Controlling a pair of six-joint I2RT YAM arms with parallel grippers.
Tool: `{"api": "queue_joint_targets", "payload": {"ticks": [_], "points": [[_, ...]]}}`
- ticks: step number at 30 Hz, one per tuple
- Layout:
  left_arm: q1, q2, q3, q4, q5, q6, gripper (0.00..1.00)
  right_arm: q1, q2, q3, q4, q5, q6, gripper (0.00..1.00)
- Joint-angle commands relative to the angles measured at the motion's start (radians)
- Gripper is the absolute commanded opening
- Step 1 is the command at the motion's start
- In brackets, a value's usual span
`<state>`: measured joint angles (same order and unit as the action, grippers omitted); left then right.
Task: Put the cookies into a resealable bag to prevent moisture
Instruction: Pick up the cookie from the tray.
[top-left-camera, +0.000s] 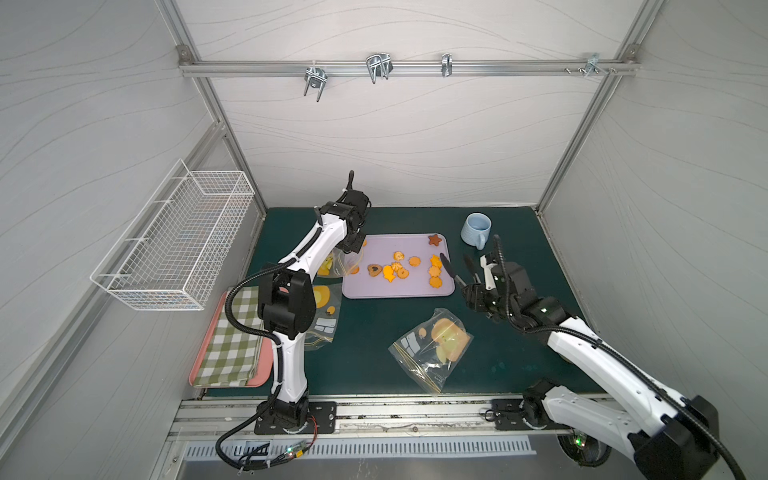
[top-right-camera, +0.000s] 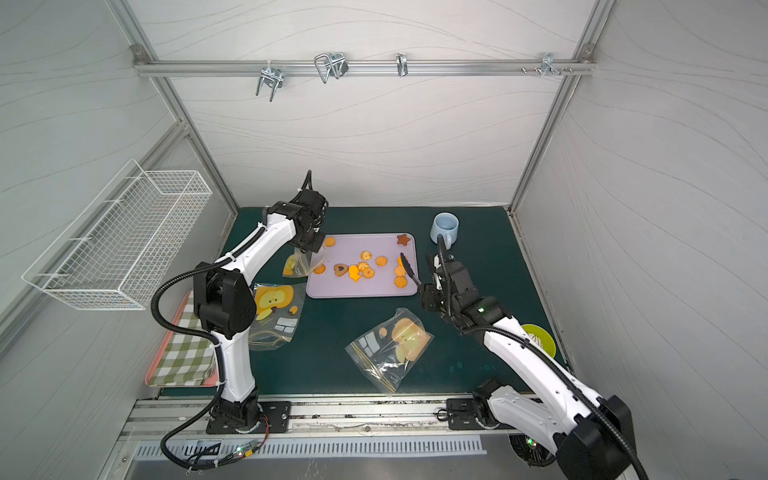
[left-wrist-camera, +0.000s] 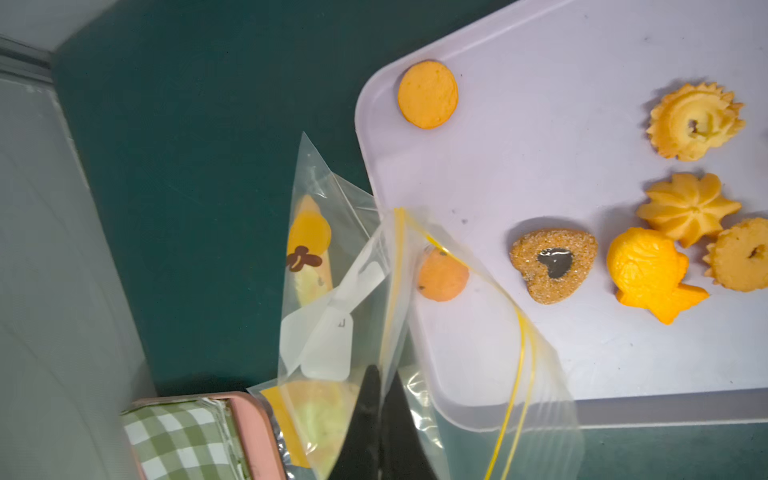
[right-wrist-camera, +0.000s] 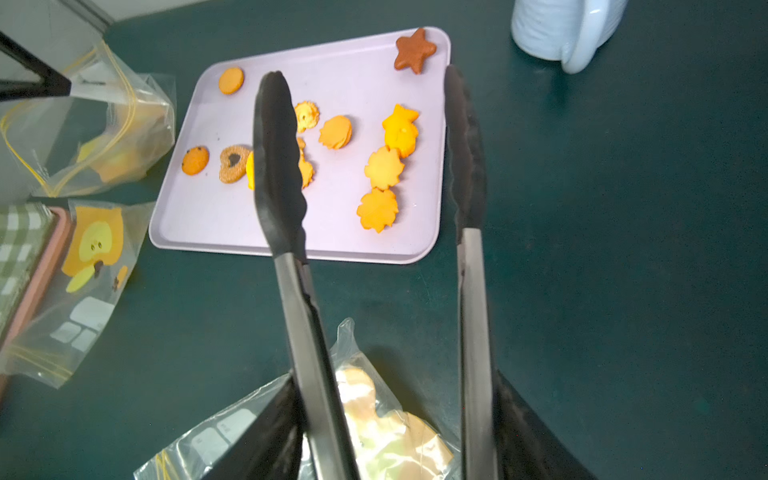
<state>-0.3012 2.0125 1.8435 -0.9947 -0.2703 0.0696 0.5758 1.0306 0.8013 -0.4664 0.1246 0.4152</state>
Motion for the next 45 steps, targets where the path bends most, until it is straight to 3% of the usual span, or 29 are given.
{"api": "queue_joint_targets", "payload": {"ticks": [1,9,19,45], "points": [[0.010,-0.049,-0.038,0.039,0.054,-0.078,0.00,0.009,0.067,0.077,-0.048,-0.058,-0.036,0.62],[0.016,-0.105,-0.134,0.102,0.066,-0.171,0.00,0.018,0.295,0.270,-0.189,-0.067,-0.044,0.59],[0.016,-0.126,-0.151,0.109,0.078,-0.185,0.00,0.015,0.549,0.486,-0.329,-0.002,-0.057,0.58],[0.020,-0.137,-0.179,0.131,0.104,-0.219,0.00,0.060,0.713,0.578,-0.407,0.055,-0.116,0.58]]}}
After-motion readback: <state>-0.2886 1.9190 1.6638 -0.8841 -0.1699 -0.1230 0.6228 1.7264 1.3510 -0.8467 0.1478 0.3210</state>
